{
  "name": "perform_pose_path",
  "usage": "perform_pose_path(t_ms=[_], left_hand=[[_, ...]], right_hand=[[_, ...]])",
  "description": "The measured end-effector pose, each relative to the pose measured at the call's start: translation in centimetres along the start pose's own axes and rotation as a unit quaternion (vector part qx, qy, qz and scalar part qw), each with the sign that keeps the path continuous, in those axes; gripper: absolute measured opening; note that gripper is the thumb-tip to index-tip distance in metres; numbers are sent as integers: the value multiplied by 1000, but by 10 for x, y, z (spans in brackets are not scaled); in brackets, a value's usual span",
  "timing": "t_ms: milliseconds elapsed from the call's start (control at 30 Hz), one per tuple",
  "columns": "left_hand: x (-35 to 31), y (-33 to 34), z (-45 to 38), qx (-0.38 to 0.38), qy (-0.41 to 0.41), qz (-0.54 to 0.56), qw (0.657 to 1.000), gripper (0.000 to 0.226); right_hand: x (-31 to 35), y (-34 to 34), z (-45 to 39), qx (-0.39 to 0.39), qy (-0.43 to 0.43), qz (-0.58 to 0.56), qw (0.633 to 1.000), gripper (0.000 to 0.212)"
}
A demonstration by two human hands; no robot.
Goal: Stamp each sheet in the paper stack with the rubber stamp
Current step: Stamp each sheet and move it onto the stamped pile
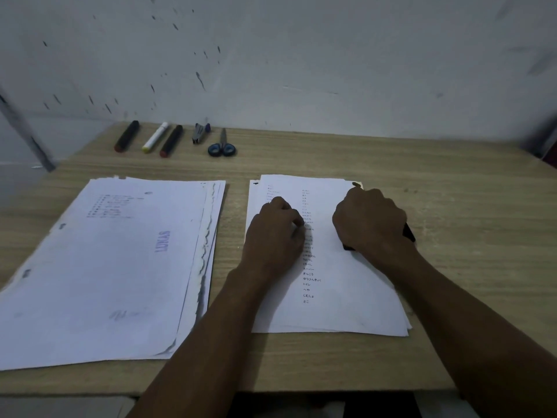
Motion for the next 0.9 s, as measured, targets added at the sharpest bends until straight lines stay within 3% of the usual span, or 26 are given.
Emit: perform_pose_path(t_ms=[133,233,367,500,600,700,900], left_hand=[[0,1,0,0,4,2,1000,14],[0,1,0,-4,7,-1,1000,14],[2,1,0,-1,6,-2,1000,13],[1,1,1,3,9,-2,1000,14],[1,0,2,2,7,-9,1000,14],[-1,0,2,7,12,-12,1000,13],[-5,-4,4,1,-1,-10,1000,13]], right_hand=[[-2,1,-2,37,10,-13,999,4],[-2,1,-2,50,14,-13,999,16],[-1,2,-4,47,12,-13,999,4],[-2,3,-3,38,19,-22,999,19],[0,-2,0,46,4,-28,999,4],[-2,-6,-1,60,-10,-44,997,10],[-6,-12,-4,158,-8,-144,977,21]])
Point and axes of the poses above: each hand's wrist, its own z-axis away from the middle knuckle, its own y-axis out of the palm, x = y × z, the point moved 5 cm from there along -z, towards the middle knuckle, and after that the axes turned 5 degrees about -x, right-handed, at the moved point
